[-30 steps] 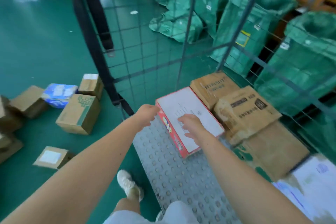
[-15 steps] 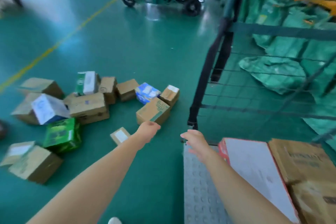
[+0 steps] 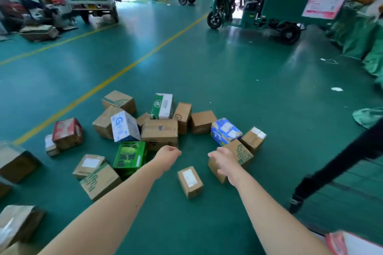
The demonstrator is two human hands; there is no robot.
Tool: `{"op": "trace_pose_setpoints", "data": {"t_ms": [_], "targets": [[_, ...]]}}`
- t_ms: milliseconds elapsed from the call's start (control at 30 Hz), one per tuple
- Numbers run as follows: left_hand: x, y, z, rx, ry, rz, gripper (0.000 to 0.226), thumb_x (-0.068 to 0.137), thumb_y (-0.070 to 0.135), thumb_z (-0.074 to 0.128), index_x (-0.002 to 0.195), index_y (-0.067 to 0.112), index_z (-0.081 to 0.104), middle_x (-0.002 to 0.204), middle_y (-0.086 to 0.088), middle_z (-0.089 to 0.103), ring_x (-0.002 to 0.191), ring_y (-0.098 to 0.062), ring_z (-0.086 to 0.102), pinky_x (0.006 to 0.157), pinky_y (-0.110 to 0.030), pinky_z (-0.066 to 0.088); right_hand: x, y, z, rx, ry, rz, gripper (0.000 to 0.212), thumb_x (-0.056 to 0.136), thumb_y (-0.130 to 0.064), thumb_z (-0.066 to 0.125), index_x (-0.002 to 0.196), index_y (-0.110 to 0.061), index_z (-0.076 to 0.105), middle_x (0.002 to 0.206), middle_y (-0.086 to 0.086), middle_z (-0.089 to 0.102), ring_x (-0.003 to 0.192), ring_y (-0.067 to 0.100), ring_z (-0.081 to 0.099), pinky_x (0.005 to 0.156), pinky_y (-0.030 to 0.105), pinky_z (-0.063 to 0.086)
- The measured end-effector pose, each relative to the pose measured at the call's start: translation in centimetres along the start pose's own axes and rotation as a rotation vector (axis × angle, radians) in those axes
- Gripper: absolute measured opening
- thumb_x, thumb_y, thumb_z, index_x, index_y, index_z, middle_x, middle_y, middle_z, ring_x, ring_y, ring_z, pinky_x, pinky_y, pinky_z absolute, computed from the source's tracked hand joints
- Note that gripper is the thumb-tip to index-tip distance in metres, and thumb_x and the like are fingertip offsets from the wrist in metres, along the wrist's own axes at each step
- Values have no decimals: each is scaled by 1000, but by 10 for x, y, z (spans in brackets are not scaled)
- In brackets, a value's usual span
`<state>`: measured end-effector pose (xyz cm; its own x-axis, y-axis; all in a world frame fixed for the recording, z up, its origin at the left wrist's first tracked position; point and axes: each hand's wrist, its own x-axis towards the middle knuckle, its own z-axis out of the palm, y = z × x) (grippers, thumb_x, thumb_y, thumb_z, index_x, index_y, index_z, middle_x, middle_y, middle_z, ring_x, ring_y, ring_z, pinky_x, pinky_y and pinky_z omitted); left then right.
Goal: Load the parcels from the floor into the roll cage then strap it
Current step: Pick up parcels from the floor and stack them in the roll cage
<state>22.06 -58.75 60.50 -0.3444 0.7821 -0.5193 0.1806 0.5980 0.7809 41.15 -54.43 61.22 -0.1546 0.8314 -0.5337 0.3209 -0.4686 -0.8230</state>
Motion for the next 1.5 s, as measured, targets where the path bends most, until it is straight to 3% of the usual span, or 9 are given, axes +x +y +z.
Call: {"op": "trace_pose_setpoints", "data": {"t_ms": [100,333,800,967,1167,1233,1333,1433,1500], "targets": [[28,-6,-48,-42,39,-27,26,99,22,51,125,19,54,81,2,50,71,-13,47,63,-27,39,25,-24,44,-36,-30,-15,65,91,-25,65,149,-16,38,148,4,43,127,23,46,105,40,42],[99,-21,-128,-85,115,-137,39,99,24,50,136,11,51,80,1,49,68,-13,47,57,-25,37,100,-71,116,-140,-91,-19,66,93,-26,63,151,-15,34,155,3,36,140,25,37,113,46,36],[345,59,-226,-61,186,-242,43,96,22,50,137,11,51,129,-11,52,117,-31,53,98,-40,45,350,-187,203,-183,-133,132,66,96,-20,60,154,-12,29,155,9,36,135,28,41,106,41,38],[413,90,-251,-45,169,-284,44,97,21,50,139,9,47,126,-10,51,106,-30,56,69,-31,47,417,-236,225,-190,-155,137,52,97,-13,57,146,-10,38,145,9,46,108,18,42,94,34,39],[499,110,-277,-10,150,-345,45,96,22,51,140,10,47,138,-13,50,124,-35,49,102,-45,46,494,-261,241,-217,-116,221,66,96,-17,60,154,-12,29,155,9,35,137,27,39,108,41,35],[532,115,-284,19,131,-361,42,98,23,52,138,11,48,135,-11,50,122,-31,50,98,-39,46,522,-266,246,-214,-92,247,66,96,-18,60,154,-12,28,157,9,33,141,28,36,111,41,33],[585,117,-294,49,58,-383,13,99,19,49,110,15,56,108,-8,51,96,-22,50,82,-28,36,562,-271,260,-219,-58,298,66,96,-19,60,154,-12,29,156,11,35,140,27,38,109,40,34],[637,118,-304,98,1,-390,31,100,20,47,130,11,51,115,-10,50,95,-19,43,80,-27,34,603,-270,282,-215,-37,356,67,95,-20,60,154,-14,28,156,11,36,139,27,40,107,39,34],[674,108,-306,121,-20,-415,16,101,20,47,108,11,58,100,-7,46,83,-18,43,78,-27,32,633,-263,295,-208,-42,391,68,95,-21,60,155,-16,26,156,10,36,139,26,39,107,39,35]]}}
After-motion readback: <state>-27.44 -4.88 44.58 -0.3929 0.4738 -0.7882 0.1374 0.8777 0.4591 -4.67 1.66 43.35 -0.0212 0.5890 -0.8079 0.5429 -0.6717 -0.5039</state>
